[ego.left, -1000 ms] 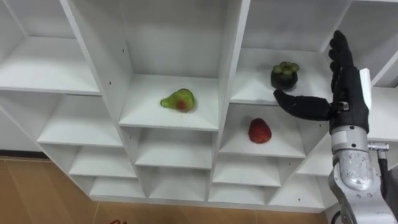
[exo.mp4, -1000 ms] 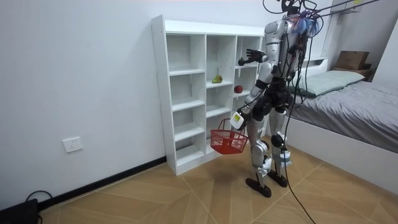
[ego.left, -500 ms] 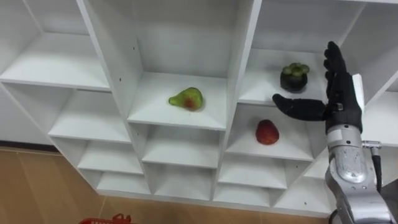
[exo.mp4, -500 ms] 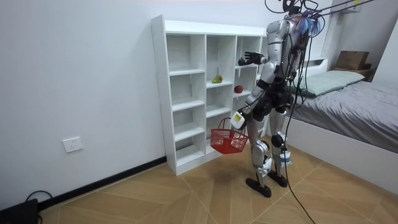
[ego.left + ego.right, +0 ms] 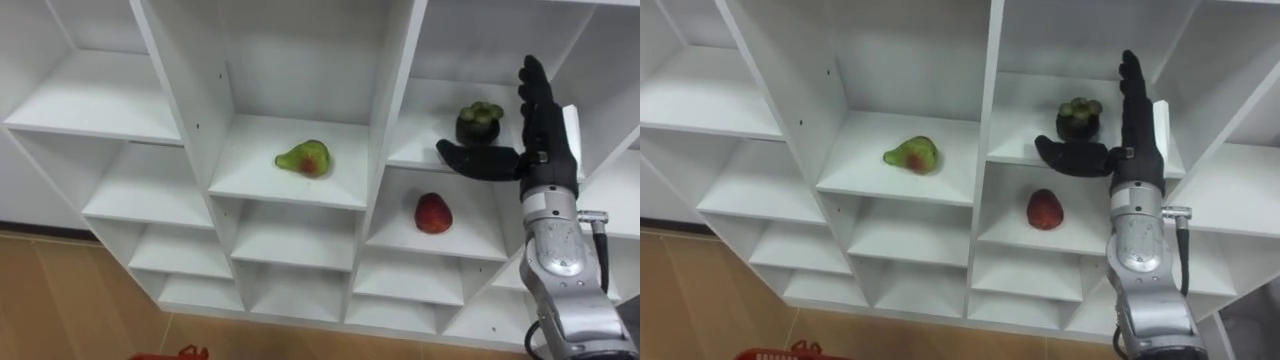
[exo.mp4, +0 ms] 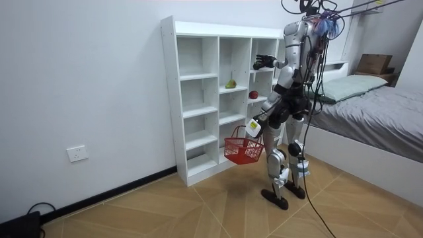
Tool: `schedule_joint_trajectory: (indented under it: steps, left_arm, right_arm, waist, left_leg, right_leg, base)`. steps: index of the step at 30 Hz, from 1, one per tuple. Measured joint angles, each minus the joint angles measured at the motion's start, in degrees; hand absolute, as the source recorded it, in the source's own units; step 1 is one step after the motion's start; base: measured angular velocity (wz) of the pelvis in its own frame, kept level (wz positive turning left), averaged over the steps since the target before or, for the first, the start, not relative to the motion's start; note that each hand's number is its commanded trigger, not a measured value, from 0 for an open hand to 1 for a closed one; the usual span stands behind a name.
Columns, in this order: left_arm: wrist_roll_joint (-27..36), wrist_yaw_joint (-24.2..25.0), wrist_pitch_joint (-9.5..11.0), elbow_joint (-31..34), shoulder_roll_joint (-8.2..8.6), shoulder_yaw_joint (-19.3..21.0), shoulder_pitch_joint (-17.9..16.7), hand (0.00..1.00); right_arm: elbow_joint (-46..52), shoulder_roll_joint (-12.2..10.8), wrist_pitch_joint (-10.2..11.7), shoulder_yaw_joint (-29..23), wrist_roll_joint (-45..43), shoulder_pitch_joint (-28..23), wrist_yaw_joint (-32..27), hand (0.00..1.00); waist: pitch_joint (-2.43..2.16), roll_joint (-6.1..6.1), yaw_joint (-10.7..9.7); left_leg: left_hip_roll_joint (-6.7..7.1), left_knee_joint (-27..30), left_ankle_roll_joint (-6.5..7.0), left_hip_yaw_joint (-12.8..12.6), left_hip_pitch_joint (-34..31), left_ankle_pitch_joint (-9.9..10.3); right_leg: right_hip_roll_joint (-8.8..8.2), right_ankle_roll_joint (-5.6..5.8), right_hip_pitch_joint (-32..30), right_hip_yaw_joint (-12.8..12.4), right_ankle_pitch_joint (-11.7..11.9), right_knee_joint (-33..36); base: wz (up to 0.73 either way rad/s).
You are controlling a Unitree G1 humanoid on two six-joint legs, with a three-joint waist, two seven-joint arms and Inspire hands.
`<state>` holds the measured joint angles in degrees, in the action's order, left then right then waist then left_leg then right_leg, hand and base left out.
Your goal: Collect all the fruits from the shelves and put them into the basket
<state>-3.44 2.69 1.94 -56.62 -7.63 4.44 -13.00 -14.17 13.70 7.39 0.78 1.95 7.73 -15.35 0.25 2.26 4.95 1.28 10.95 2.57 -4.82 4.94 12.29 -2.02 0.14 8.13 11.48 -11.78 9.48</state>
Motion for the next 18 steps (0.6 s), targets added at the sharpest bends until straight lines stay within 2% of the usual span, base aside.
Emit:
schedule_joint_trajectory:
  steps: [7,18]
  left_arm:
    - [0.03,0.01,-0.42,0.0,-0.01,0.1,0.01,1.0]
    - [0.03,-0.99,-1.33,0.05,0.0,-0.04,-0.25,1.0]
  right_arm:
    - [-0.22,0.02,-1.15,-0.07,0.3,0.05,0.0,0.0]
    - [-5.4,0.13,-1.28,0.16,0.97,1.04,0.1,0.0]
  waist:
    - [-0.14,0.06,0.07]
    - [-0.07,0.29,-0.01]
  left_leg:
    - [0.08,0.37,0.02,0.34,-0.26,-0.06]
    - [0.25,0.47,0.13,0.47,-0.03,-0.13]
  right_leg:
    - [-0.09,0.0,0.06,0.3,0.0,0.02]
    - [-0.24,0.0,0.07,0.41,0.0,0.09]
  base:
    - [0.02]
    - [0.0]
